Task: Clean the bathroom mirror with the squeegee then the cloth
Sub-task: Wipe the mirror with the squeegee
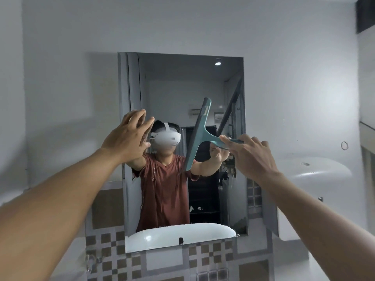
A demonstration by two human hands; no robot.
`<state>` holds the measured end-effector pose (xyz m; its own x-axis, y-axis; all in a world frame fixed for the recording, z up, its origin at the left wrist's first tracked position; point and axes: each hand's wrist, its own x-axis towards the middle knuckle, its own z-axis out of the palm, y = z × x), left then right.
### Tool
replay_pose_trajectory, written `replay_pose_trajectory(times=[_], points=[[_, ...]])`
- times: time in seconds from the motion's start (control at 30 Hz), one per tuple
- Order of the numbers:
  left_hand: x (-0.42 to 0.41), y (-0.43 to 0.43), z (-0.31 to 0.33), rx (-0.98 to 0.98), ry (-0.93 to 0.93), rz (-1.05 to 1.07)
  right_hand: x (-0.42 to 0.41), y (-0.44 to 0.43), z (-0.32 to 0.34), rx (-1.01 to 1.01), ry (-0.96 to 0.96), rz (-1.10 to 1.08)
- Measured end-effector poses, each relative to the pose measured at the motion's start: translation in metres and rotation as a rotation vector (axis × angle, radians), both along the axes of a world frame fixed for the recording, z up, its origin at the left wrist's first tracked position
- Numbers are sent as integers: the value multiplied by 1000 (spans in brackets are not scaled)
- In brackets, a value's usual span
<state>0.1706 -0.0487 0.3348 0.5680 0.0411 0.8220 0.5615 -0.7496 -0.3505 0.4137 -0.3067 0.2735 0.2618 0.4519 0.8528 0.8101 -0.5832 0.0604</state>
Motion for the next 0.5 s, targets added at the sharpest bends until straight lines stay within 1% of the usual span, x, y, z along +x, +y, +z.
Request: replay_pose_trajectory(times=[0.27,0.4,0.5], points=[[0,-2,1,8,6,7,0,-4,-27,33,107,-15],[0,-4,2,-6,3,12,2,-11,-48,98,229,1],[-1,-5,2,-6,5,8,-5,-12,-63,110,288,5]])
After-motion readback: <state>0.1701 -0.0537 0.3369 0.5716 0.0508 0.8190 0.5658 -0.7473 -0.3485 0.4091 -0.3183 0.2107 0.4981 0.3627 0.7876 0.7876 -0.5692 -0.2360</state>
